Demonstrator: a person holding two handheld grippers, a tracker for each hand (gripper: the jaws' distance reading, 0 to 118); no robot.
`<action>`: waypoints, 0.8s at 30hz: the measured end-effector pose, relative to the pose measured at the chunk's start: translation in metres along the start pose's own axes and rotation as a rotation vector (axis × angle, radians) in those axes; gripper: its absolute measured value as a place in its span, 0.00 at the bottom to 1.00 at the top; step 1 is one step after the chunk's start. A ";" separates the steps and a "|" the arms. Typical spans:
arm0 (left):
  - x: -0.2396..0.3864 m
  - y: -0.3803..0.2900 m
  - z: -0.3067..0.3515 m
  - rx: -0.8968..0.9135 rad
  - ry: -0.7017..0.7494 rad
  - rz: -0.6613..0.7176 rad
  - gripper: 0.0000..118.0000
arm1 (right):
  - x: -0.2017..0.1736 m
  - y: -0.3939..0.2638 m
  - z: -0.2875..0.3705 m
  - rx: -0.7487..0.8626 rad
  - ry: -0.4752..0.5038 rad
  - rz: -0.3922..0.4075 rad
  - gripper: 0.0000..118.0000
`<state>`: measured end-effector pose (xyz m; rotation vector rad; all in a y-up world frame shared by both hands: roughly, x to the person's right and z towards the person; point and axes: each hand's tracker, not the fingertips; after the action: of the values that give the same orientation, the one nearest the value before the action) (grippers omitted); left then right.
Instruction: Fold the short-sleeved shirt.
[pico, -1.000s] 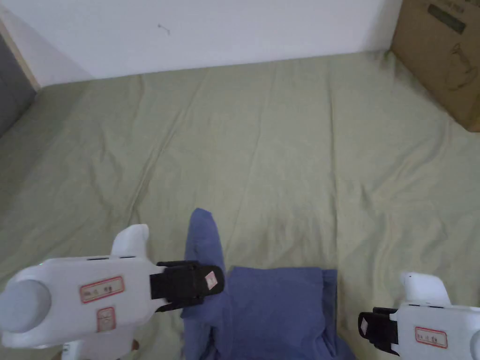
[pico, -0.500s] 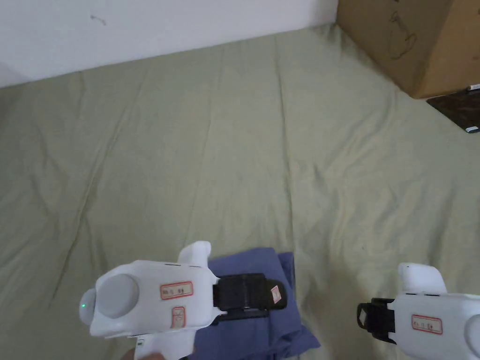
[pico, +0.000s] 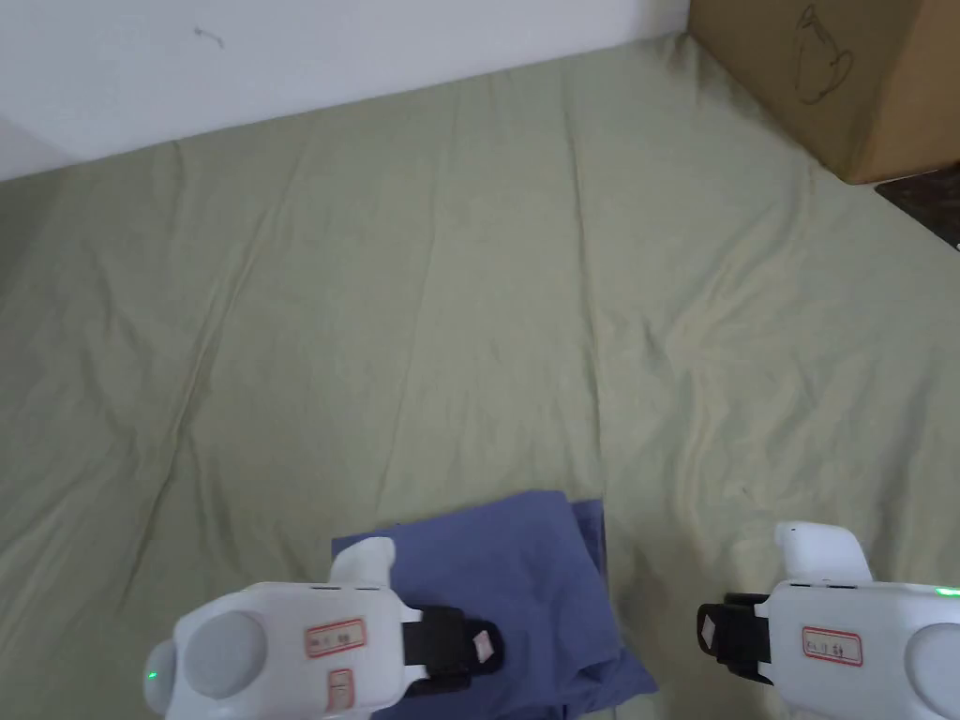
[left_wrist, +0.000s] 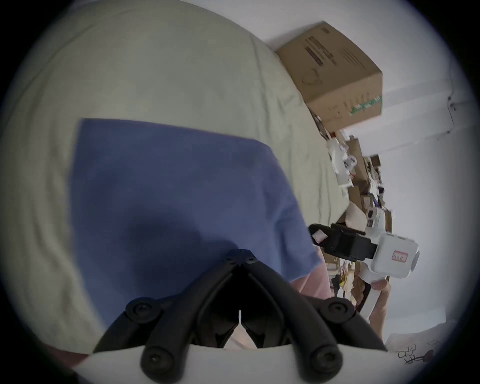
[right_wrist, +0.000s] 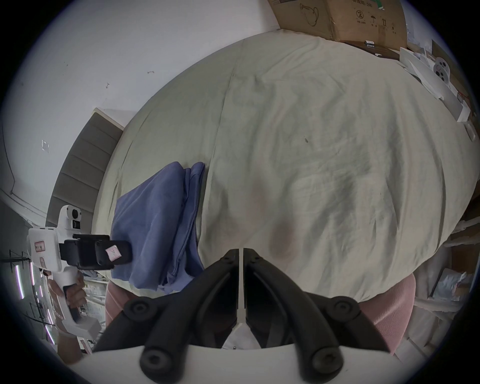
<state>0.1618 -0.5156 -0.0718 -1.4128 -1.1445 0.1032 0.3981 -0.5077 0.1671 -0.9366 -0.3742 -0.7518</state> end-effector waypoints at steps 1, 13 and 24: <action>0.007 0.002 -0.009 -0.016 -0.019 -0.002 0.00 | 0.000 -0.001 0.001 0.001 0.001 0.003 0.04; 0.068 -0.008 -0.101 -0.231 -0.017 -0.168 0.00 | 0.011 -0.007 0.011 0.007 -0.017 -0.011 0.04; 0.022 0.002 0.025 0.089 -0.155 -0.033 0.00 | -0.011 0.007 0.019 0.036 -0.007 0.049 0.04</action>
<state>0.1576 -0.4832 -0.0678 -1.3245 -1.2751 0.2405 0.3958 -0.4843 0.1672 -0.9120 -0.3682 -0.6948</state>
